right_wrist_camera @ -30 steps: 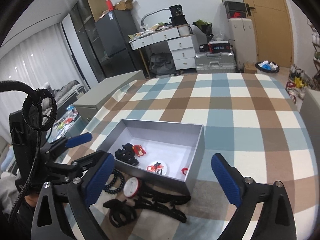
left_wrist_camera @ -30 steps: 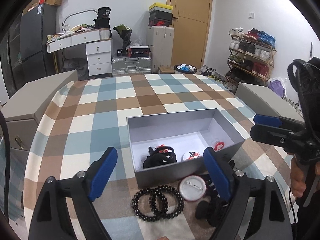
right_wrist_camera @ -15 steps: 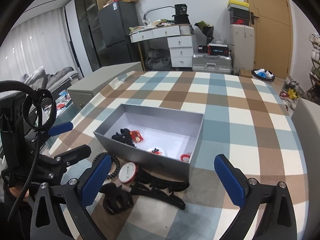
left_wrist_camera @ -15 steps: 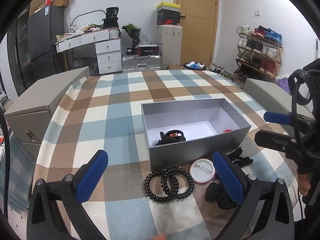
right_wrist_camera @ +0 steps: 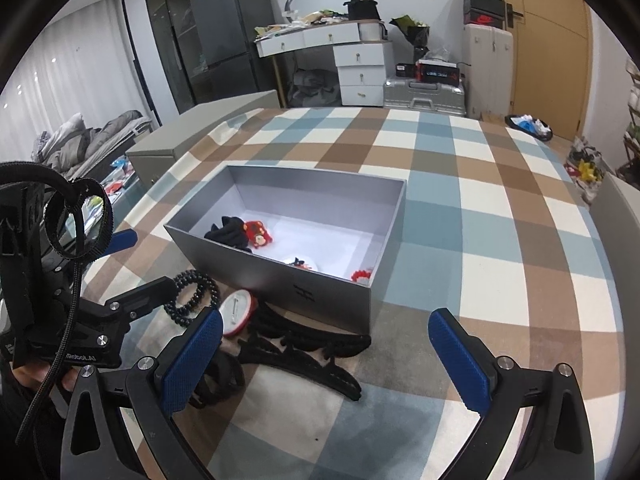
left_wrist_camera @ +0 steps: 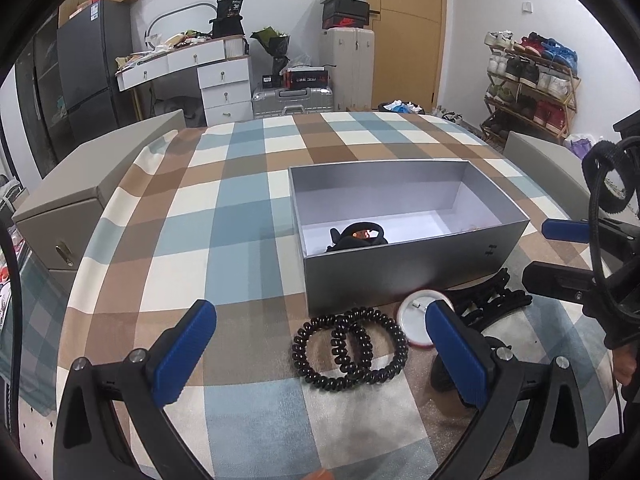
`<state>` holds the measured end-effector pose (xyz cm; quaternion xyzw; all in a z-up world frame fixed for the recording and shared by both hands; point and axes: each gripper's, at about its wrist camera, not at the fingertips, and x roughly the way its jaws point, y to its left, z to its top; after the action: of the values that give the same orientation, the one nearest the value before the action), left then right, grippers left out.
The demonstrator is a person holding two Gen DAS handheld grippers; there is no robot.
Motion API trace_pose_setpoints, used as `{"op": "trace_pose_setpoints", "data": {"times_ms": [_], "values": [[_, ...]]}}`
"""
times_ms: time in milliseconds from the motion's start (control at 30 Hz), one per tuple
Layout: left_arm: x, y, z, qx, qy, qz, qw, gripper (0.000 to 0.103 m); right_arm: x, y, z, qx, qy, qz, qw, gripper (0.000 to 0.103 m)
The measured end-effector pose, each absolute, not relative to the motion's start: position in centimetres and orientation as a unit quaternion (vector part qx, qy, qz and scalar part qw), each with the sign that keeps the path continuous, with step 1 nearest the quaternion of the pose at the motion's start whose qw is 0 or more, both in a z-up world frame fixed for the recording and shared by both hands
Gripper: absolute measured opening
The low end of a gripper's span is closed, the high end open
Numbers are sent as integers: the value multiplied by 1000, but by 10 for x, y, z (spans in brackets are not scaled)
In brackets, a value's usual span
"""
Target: Organize jewelry
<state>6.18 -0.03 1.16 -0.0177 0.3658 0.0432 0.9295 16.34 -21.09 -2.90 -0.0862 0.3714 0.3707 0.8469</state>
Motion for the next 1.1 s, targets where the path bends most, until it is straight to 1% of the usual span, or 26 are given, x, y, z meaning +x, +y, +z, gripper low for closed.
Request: {"op": "trace_pose_setpoints", "data": {"times_ms": [367,567,1100], "values": [[63,8,9,-21,376,47,925,102,168,-208,-44,-103,395,358,840,103],[65,18,6,-39,382,55,922,102,172,-206,-56,-125,415,347,832,103],[66,17,2,-33,393,52,918,102,165,-190,-66,-160,415,346,826,103]]}}
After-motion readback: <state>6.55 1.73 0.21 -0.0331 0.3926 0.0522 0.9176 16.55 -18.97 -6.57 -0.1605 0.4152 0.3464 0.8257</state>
